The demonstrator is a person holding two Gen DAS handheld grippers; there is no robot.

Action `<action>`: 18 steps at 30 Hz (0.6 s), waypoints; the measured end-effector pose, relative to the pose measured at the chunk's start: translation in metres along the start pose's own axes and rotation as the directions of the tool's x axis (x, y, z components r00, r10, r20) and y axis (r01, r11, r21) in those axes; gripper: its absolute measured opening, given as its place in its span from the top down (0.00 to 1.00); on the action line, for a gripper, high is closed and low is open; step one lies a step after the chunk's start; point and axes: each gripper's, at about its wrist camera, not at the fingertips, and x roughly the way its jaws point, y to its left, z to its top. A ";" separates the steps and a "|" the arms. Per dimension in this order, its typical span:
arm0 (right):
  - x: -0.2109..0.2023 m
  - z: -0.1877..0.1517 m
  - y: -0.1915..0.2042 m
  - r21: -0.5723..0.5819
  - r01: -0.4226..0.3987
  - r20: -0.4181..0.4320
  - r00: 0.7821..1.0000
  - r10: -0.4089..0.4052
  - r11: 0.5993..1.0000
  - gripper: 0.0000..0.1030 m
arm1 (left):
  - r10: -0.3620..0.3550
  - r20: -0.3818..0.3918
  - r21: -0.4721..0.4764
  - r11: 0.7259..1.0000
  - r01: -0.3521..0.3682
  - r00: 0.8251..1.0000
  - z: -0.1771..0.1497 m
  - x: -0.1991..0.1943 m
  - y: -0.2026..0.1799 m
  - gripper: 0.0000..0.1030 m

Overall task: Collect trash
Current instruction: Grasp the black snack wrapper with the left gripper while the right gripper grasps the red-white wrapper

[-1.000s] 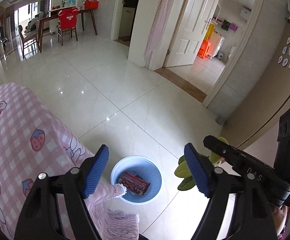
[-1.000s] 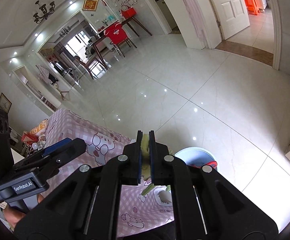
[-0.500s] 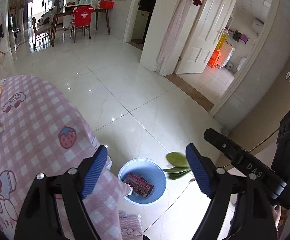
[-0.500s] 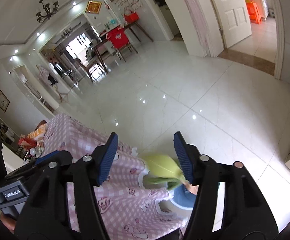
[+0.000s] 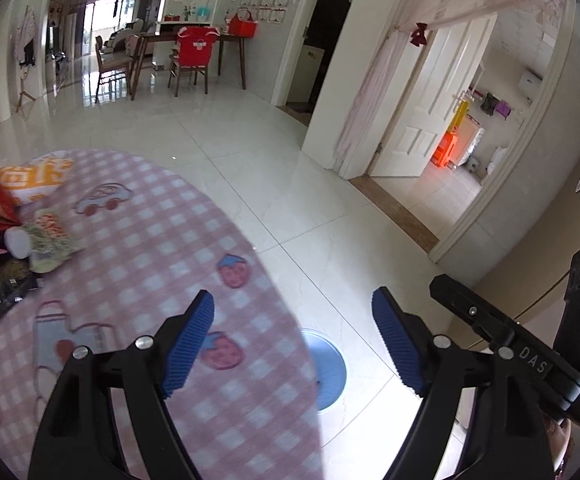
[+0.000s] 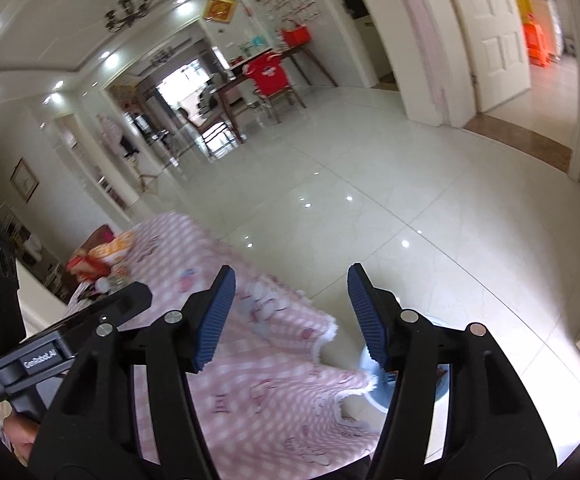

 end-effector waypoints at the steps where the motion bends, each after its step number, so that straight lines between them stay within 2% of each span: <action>1: 0.002 -0.001 0.012 -0.022 -0.015 -0.009 1.000 0.014 1.000 0.43 | 0.014 0.008 0.006 1.000 -0.014 1.000 -0.001 -0.007 0.008 0.23; 5: 0.014 -0.010 0.059 -0.108 -0.066 -0.046 0.997 0.061 0.992 0.43 | 0.099 0.049 0.088 0.991 -0.103 0.994 -0.005 -0.034 0.041 0.23; 7: 0.023 -0.014 0.083 -0.150 -0.093 -0.070 0.994 0.083 0.984 0.43 | 0.171 0.066 0.127 0.976 -0.178 0.983 -0.007 -0.048 0.066 0.23; 12: 0.050 -0.029 0.135 -0.245 -0.139 -0.134 0.985 0.109 0.959 0.43 | 0.278 0.051 0.155 0.947 -0.283 0.959 -0.012 -0.064 0.127 0.23; 16: 0.078 -0.036 0.168 -0.298 -0.157 -0.188 0.977 0.103 0.941 0.43 | 0.294 0.031 0.189 0.937 -0.294 0.955 -0.007 -0.060 0.160 0.23; 18: 0.088 -0.035 0.177 -0.312 -0.158 -0.201 0.975 0.097 0.937 0.43 | 0.281 0.011 0.197 0.940 -0.277 0.960 -0.006 -0.053 0.168 0.23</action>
